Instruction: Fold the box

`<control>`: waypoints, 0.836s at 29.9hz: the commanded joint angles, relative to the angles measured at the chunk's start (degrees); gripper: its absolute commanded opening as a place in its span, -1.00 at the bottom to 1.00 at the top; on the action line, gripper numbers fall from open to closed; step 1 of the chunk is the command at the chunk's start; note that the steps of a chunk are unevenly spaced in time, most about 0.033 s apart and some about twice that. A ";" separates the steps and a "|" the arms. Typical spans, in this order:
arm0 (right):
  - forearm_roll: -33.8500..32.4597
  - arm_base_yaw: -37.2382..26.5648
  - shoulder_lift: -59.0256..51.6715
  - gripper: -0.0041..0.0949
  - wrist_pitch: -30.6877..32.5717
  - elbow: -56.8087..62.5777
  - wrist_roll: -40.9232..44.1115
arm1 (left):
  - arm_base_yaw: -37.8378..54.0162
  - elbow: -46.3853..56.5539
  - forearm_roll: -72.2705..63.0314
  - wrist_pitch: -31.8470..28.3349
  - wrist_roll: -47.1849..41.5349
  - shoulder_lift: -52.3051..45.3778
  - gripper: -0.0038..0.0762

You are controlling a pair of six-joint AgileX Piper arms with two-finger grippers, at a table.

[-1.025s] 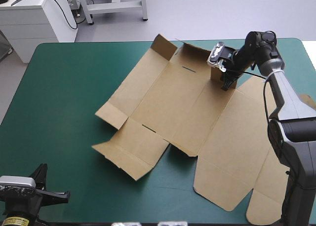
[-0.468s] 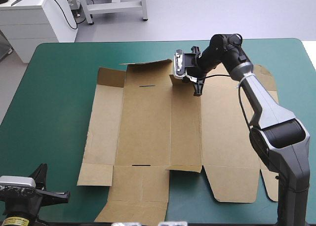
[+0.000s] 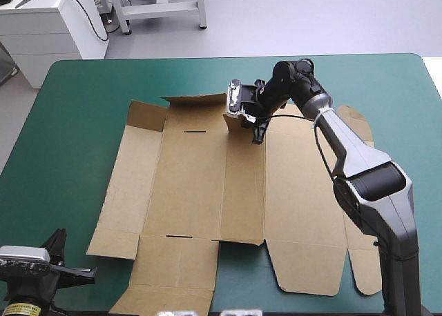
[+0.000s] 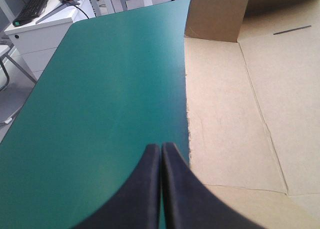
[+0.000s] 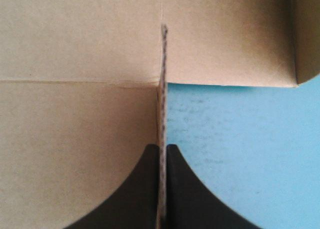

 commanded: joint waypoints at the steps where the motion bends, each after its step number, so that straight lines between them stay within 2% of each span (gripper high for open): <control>1: 0.96 -0.13 -3.52 -0.95 -1.74 -1.86 2.31 | -0.46 -1.60 -0.32 -4.11 0.02 1.06 -0.92; 3: 0.96 -0.13 -3.52 -0.92 -1.89 -1.86 3.89 | -0.46 -1.60 -0.32 -4.11 0.02 1.06 -0.92; 5: 0.96 -0.13 -3.52 -0.78 -1.89 -1.86 4.00 | -0.46 -1.60 -0.32 -4.11 0.02 1.06 -0.92; 8: 0.96 -0.13 -3.52 -0.40 -1.92 -1.86 4.00 | -0.46 -1.60 -0.32 -4.11 0.02 1.06 -0.92; 11: -0.68 -0.13 -3.52 0.08 -2.69 -1.86 4.20 | -0.46 -1.60 -0.32 -4.11 0.02 1.06 -0.92; 12: -1.78 -0.13 -3.52 0.20 -2.94 -2.00 4.20 | -0.46 -1.60 -0.32 -4.11 0.02 1.06 -0.92; 14: -4.64 -0.13 -3.52 0.29 -2.46 -3.10 4.20 | -0.46 -1.60 -0.32 -4.11 0.02 1.06 -0.92; 17: -10.29 -0.13 -3.94 0.29 -0.73 -7.26 7.33 | -0.46 -1.60 -0.32 -4.11 0.02 1.06 -0.92; 19: -13.57 -0.13 -4.88 0.18 -0.73 -10.56 12.33 | -0.46 -1.60 -0.32 -4.11 0.02 1.06 -0.92; 23: -18.34 -0.36 -6.86 -0.25 -0.50 -15.01 18.45 | -0.46 -1.60 -0.32 -4.11 0.02 1.06 -0.92; 25: -21.42 -0.36 -7.91 -0.55 0.44 -16.03 21.65 | -0.46 -1.60 -0.32 -4.11 0.02 1.06 -0.92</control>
